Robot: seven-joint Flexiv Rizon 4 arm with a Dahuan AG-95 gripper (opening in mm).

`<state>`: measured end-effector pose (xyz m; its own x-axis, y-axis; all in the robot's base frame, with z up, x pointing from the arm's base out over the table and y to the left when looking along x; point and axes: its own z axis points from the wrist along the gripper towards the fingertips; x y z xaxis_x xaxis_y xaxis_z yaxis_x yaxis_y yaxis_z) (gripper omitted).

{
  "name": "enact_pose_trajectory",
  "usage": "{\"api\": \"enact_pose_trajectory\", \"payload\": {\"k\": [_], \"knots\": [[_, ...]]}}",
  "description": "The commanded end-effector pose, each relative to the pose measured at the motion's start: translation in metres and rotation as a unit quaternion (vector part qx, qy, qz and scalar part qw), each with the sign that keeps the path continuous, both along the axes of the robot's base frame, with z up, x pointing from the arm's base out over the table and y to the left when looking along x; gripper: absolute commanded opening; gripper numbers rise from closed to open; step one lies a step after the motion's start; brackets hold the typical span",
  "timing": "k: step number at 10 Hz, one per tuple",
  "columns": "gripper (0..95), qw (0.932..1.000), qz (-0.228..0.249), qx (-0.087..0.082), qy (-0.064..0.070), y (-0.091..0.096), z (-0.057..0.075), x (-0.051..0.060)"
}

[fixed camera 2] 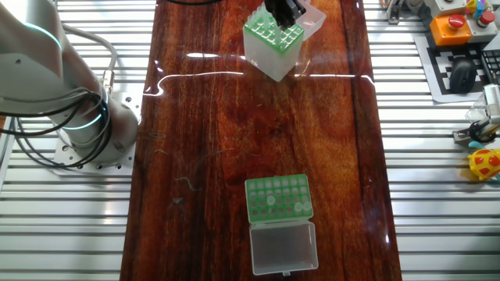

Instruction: Transfer all large pipette tips from one holder to another

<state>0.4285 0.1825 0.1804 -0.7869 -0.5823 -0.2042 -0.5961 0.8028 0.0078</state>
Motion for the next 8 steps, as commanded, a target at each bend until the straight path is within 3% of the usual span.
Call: {"api": "enact_pose_trajectory", "payload": {"k": [1, 5, 8], "knots": [[0.0, 1.0000, 0.002, 0.003, 0.001, -0.004, 0.002, -0.001], [0.0, 0.9999, 0.000, 0.012, 0.001, -0.008, 0.006, -0.002], [0.0, 0.9998, -0.006, 0.019, 0.004, -0.008, 0.017, -0.004]]}}
